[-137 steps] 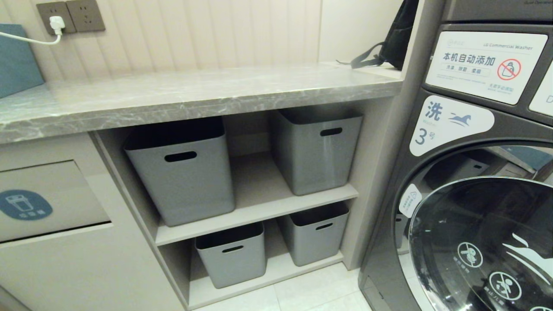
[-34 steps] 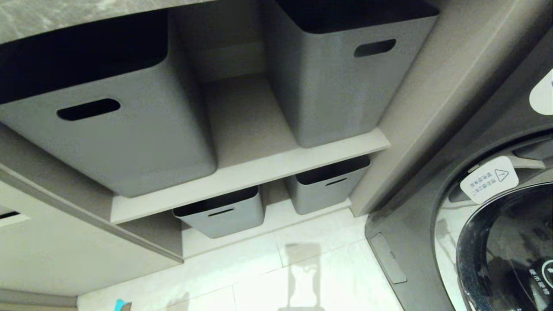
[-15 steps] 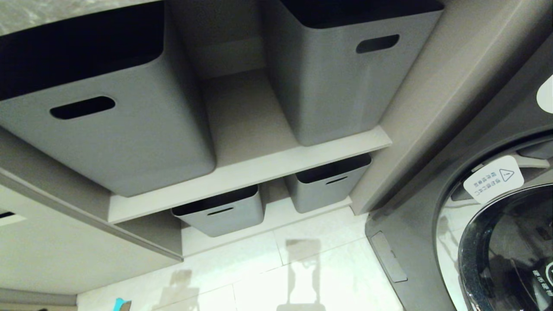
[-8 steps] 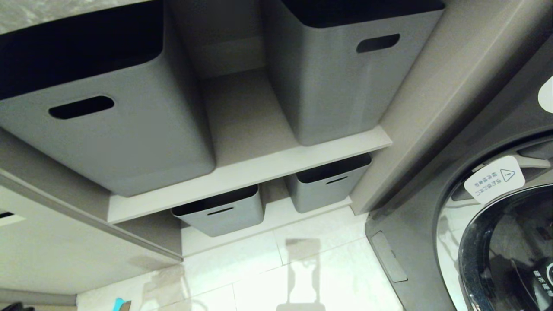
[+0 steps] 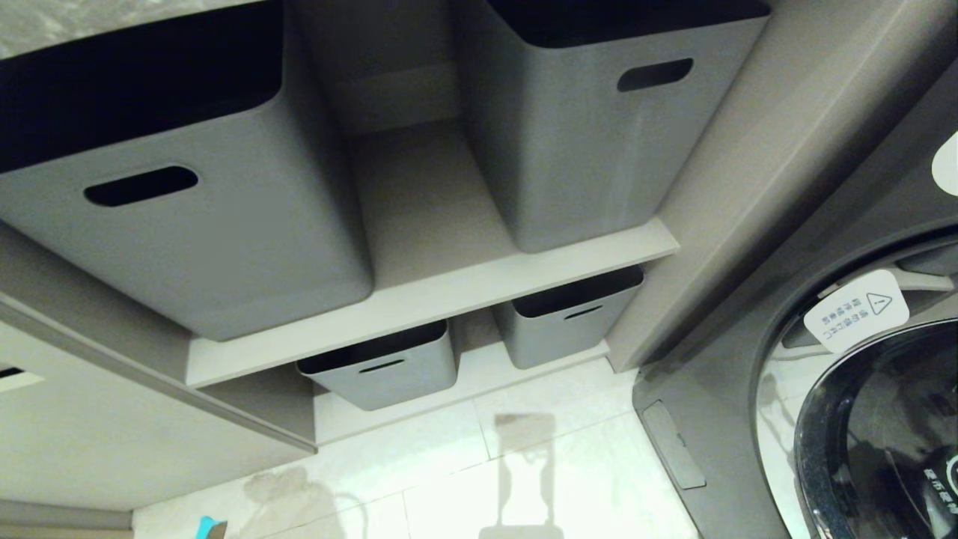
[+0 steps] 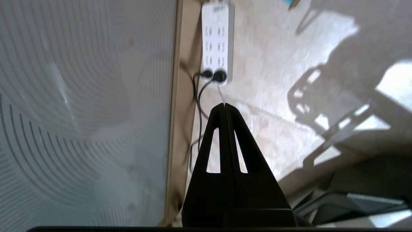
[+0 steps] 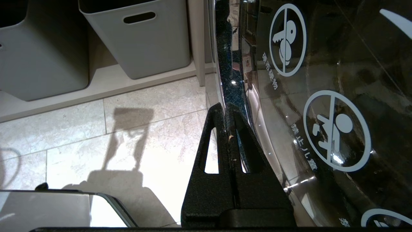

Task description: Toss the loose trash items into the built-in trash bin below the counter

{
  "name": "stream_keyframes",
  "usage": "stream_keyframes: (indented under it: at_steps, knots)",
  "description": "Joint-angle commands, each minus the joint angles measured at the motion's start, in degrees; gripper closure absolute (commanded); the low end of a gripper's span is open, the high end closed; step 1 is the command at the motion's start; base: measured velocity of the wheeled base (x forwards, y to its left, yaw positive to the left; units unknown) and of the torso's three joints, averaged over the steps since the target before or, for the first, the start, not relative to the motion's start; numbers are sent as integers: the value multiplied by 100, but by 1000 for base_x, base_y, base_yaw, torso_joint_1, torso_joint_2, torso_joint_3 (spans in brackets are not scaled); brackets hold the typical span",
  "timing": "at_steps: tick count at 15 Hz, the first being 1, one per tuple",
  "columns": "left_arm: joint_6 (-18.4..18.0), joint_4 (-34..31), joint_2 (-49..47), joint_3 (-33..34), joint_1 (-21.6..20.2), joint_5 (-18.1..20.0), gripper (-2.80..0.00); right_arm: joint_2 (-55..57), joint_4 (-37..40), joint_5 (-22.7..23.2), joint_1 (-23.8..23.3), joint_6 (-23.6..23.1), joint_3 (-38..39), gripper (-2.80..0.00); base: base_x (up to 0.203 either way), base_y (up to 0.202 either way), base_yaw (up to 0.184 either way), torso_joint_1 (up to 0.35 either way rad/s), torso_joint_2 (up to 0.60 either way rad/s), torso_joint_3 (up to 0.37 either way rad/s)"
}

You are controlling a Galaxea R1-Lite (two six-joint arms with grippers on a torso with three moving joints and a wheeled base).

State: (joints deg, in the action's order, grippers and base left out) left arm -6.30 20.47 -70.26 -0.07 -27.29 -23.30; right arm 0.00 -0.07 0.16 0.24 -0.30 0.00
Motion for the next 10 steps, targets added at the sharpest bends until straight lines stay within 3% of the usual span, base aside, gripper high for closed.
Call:
stream_keyframes:
  at_steps: [1, 4, 6, 8, 10]
  knots:
    - [2, -32, -768, -6, -254, -17, 0, -9, -1, 2, 7, -5, 0, 0, 0, 0, 0, 0, 0, 0]
    - [6, -34, -1431, -27, -855, 34, 0, 0, -1, 2, 2, -5, 0, 0, 0, 0, 0, 0, 0, 0]
    - [-134, -3, -1823, -46, -1387, 267, 0, -4, -1, 6, 2, -5, 0, 0, 0, 0, 0, 0, 0, 0]
    - [-618, 298, -2298, -114, -2191, 637, 0, -9, -1, 2, 2, -5, 0, 0, 0, 0, 0, 0, 0, 0]
    - [-1458, 898, -2982, -270, -3087, 1188, 0, -6, -1, 2, 2, -5, 0, 0, 0, 0, 0, 0, 0, 0]
